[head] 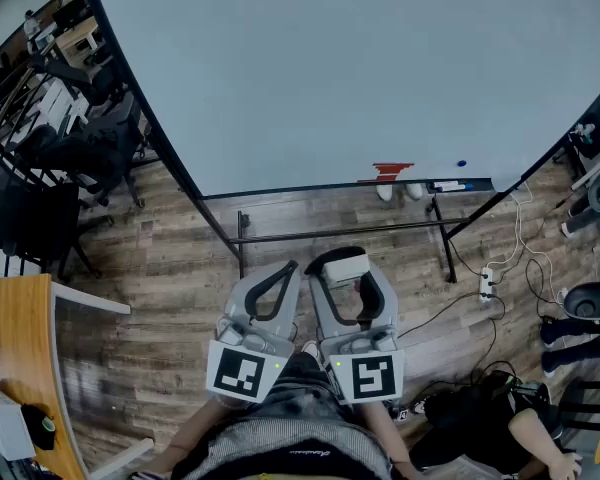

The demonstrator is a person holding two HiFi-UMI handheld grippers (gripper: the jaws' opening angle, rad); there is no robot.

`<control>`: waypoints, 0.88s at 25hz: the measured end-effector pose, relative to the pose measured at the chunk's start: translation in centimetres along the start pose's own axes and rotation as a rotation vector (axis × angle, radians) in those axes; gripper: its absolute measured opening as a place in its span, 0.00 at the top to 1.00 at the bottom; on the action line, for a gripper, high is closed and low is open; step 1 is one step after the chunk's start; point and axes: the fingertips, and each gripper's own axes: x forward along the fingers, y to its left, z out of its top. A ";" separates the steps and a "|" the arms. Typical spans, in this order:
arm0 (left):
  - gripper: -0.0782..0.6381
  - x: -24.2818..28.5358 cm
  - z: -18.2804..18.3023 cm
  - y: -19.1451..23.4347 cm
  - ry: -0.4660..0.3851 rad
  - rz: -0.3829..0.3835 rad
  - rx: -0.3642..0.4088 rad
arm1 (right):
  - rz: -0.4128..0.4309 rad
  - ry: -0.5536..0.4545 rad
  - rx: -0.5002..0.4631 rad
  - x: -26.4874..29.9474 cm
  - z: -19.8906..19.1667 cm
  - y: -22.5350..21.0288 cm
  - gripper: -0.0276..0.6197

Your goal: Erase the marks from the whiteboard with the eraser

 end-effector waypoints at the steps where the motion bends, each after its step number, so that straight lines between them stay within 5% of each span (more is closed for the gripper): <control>1: 0.89 0.1 0.0 -0.1 -0.002 0.006 0.000 | 0.007 -0.010 0.011 -0.1 0.0 -0.2 0.55; 11: 0.89 0.8 -1.4 0.0 0.006 0.063 -0.021 | 0.075 0.006 0.072 1.0 -1.7 -1.3 0.55; 22: 0.89 3.9 -2.0 7.9 -0.009 0.143 -0.019 | 0.146 -0.003 0.040 9.7 -1.9 0.1 0.55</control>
